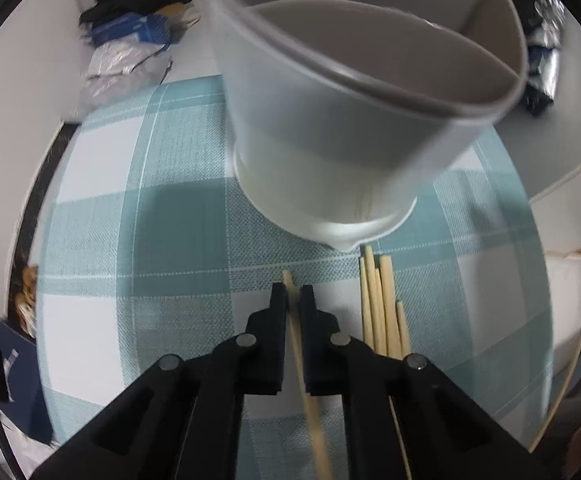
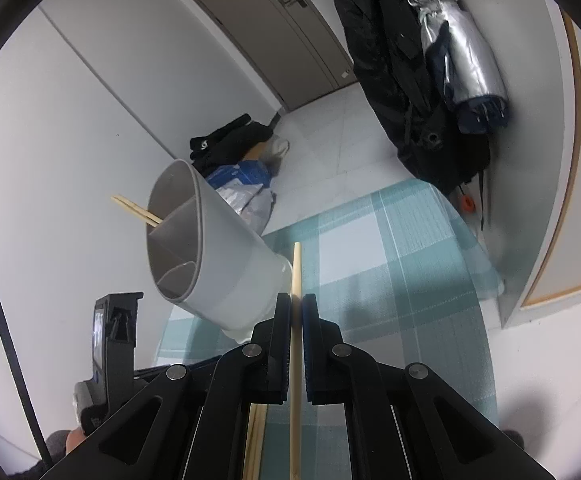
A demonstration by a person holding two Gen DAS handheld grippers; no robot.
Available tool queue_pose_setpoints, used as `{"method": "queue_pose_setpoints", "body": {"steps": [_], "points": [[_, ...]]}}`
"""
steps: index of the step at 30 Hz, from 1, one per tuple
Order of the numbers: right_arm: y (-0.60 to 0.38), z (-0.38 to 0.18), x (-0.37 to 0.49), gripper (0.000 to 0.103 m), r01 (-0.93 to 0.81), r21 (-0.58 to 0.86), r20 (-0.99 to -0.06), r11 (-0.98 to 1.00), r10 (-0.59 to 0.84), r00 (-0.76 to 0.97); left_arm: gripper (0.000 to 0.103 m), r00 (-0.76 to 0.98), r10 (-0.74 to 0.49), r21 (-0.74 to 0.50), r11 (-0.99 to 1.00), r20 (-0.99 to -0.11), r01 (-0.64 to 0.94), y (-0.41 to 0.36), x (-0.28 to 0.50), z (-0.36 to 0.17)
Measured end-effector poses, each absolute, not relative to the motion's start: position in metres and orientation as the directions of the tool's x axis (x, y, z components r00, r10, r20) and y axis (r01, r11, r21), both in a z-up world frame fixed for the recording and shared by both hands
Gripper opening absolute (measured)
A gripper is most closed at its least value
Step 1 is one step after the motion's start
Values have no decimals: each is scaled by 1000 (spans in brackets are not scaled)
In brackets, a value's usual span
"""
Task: Organize utensils
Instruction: 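Lift both held chopsticks and carry them above the white holder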
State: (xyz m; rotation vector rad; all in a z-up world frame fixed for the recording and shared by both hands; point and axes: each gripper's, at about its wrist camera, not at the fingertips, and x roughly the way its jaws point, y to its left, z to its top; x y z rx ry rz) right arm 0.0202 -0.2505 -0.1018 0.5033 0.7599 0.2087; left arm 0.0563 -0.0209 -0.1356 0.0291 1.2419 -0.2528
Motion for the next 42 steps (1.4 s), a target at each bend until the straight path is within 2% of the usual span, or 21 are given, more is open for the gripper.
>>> {"method": "queue_pose_setpoints", "body": {"steps": [7,13,17,24,28,35,42], "points": [[-239,-88,9,5,-54,485,-552,873,353,755,1,401,-226,-166,970,-888,180,-8,35,-104],[-210,-61,-20,5,-192,388,-419,902,358,835,1,547,-277,-213,961,-790,179,5,0,-55],[-190,-51,-38,5,-225,302,-363,926,330,871,1,609,-308,-250,951,-731,182,14,-17,-34],[-178,-62,-51,5,-192,314,-383,930,309,871,1,650,-332,-240,943,-683,229,16,-16,-16],[-181,-60,-58,5,-173,331,-374,927,298,878,1,644,-336,-228,942,-687,248,14,-16,-14],[-185,-33,-59,5,-181,311,-322,933,282,904,1,633,-356,-227,933,-688,279,15,-15,0],[-193,-3,-38,5,-188,329,-266,925,282,922,1,644,-435,-290,900,-629,326,18,-2,38]]}}
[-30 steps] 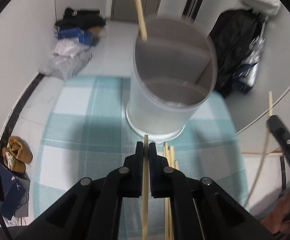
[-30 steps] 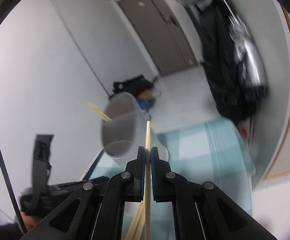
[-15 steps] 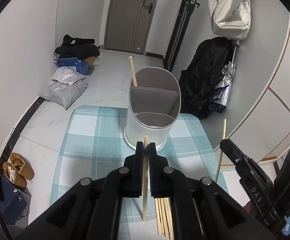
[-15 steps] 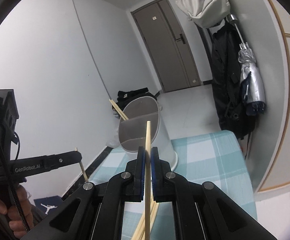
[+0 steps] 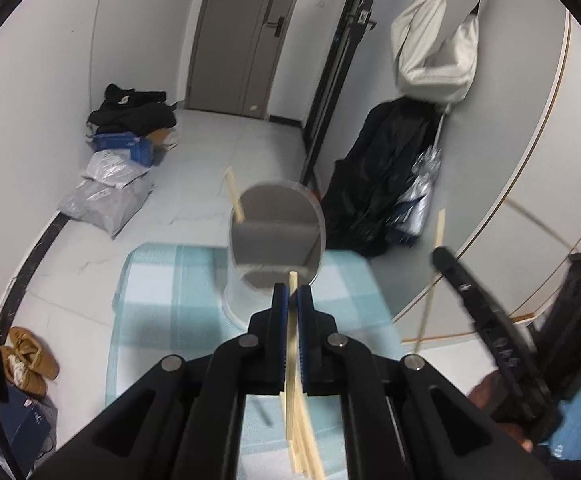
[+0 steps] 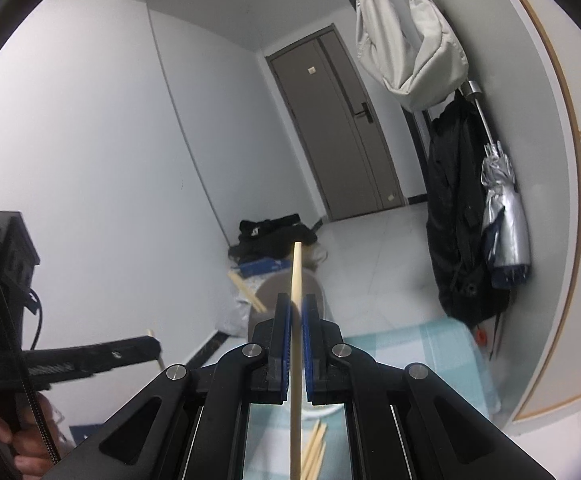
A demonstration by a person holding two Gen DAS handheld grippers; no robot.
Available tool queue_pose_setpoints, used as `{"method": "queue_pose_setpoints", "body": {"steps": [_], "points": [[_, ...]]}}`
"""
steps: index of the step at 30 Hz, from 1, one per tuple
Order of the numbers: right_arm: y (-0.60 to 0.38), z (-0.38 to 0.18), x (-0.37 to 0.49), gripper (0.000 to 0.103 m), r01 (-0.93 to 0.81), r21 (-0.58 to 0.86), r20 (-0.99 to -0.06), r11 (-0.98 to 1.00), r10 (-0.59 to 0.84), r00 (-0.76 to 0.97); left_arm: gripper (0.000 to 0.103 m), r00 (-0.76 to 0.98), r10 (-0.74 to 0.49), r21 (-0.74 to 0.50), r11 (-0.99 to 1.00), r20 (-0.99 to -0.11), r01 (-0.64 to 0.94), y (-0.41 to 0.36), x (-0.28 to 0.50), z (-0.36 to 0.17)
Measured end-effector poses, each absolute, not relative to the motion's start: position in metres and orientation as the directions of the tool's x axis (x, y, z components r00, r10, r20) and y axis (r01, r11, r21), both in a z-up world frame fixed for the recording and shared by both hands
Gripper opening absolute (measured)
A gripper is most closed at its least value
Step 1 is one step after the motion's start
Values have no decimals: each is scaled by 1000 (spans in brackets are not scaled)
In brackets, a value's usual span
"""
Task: Organize utensils
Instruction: 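Lift both held chopsticks and carry them above the white holder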
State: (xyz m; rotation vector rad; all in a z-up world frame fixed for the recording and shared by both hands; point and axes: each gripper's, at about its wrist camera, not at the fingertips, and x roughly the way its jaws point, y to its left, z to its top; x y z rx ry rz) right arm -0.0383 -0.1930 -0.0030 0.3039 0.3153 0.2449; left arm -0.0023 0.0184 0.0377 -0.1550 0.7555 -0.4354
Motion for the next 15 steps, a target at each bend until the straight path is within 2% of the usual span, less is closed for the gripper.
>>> {"method": "queue_pose_setpoints", "body": {"steps": [4,10,15], "points": [[-196,13,-21,5,-191,332,-246,924,280,928,1,640,-480,-331,877,-599,348,17,13,64],[-197,50,14,5,-243,322,-158,915,305,939,1,648,-558,-434,825,-519,363,26,48,105],[-198,70,52,5,-259,308,-95,915,301,949,1,693,-544,-446,826,-473,344,36,81,126]]}}
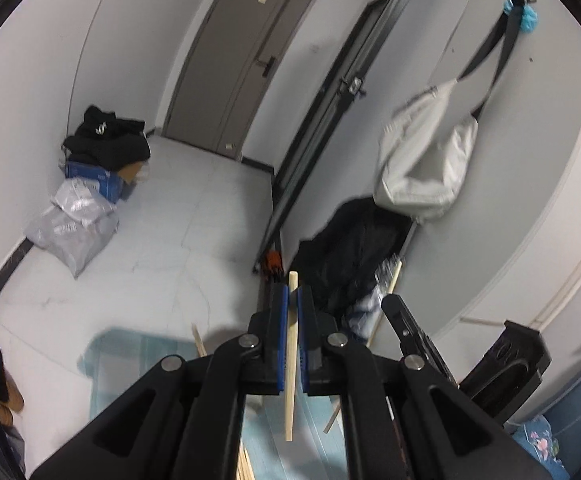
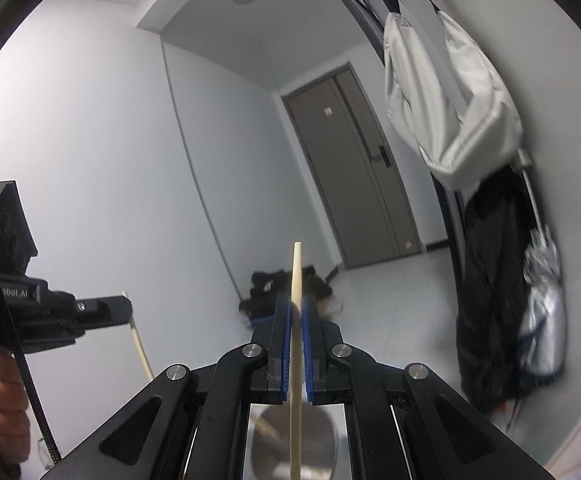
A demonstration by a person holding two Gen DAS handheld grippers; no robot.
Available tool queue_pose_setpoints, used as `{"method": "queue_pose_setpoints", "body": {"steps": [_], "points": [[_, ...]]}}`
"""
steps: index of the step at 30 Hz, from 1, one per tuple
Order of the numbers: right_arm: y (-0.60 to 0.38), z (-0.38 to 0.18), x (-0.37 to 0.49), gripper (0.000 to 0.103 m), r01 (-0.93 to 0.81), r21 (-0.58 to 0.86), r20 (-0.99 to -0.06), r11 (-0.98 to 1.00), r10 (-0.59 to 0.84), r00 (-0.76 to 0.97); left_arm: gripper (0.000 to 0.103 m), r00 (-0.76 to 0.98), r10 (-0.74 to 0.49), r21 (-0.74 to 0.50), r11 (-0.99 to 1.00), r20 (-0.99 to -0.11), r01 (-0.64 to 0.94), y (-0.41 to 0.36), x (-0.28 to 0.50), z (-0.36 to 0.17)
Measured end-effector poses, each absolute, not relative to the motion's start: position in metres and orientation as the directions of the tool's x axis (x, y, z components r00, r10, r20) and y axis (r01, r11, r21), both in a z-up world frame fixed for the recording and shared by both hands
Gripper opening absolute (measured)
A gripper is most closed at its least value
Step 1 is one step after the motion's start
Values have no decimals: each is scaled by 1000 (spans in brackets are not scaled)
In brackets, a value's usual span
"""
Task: Organize utensils
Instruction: 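Lift both held chopsticks and carry them above the white holder, then lower both chopsticks into the holder and open both grippers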
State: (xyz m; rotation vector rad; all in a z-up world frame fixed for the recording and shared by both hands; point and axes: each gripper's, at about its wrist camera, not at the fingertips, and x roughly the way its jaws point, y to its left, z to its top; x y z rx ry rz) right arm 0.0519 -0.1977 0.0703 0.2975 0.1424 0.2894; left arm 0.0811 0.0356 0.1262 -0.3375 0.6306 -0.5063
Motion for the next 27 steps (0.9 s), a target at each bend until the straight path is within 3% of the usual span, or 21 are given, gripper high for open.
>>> {"method": "queue_pose_setpoints", "body": {"steps": [7,12,27], "points": [[-185,75,117,5,-293,320,-62,901,328,943,1,754,-501,-439,843,-426,311,45,123,125],[-163,62,155,5,-283,248,-72,927,309,948,1,780,-459,-396,870,-426,295,44,141,108],[-150,20,171,5,-222,171,-75,960,237,969,1,767,-460,-333,882,-447,334,35,144,71]]}}
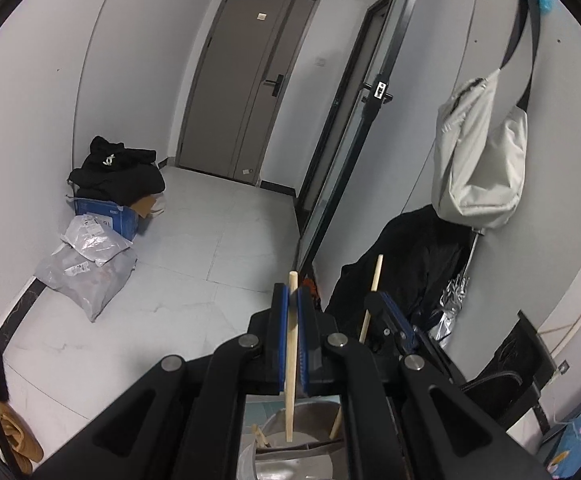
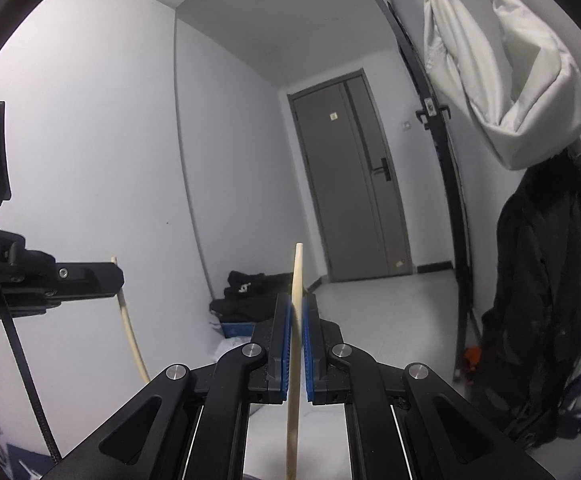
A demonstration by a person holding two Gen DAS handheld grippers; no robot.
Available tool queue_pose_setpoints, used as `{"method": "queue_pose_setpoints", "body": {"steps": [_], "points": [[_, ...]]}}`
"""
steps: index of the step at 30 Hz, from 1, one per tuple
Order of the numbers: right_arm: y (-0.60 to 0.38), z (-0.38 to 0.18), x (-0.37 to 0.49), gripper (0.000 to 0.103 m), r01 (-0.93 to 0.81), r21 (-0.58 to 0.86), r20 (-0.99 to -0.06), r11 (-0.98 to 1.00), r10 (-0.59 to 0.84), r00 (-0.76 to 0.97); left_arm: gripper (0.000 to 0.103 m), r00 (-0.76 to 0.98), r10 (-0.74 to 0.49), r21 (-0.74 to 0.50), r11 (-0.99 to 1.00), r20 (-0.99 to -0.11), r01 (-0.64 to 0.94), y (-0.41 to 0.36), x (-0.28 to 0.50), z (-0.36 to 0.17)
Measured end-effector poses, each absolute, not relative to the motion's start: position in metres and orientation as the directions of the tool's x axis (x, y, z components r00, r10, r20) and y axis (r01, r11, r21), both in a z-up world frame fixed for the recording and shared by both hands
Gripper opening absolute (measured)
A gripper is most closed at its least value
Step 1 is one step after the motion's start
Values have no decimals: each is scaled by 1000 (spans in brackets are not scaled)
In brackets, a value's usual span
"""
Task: Organize utensils
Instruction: 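Lower both chopsticks into the holder and open both grippers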
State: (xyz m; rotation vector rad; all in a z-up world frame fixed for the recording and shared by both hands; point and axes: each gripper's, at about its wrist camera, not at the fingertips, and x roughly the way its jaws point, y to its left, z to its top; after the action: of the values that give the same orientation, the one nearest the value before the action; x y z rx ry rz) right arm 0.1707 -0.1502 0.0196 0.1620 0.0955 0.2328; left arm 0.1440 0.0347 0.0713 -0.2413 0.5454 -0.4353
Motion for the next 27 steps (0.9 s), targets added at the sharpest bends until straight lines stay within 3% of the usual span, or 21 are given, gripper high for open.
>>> {"method": "queue_pose_setpoints", "body": {"steps": [13,24,26,27], "points": [[-144,15,141,5,-275,87,-82,958,282,956,1,749,-457,-283,889,-480,361,23,138,64],[-131,-2,117,6,-479,16,-256,878,466,847,2,638,-462,-305,887,-616,347,25,138,42],[-131,-4,116,14,-502,43,-317,864,488,813,5,636,-462,-322,887,-618,332,29,133,43],[-132,-5,116,31,-511,66,-341,857,501,796,12,646,-448,-322,894,-618,311,33,129,46]]}}
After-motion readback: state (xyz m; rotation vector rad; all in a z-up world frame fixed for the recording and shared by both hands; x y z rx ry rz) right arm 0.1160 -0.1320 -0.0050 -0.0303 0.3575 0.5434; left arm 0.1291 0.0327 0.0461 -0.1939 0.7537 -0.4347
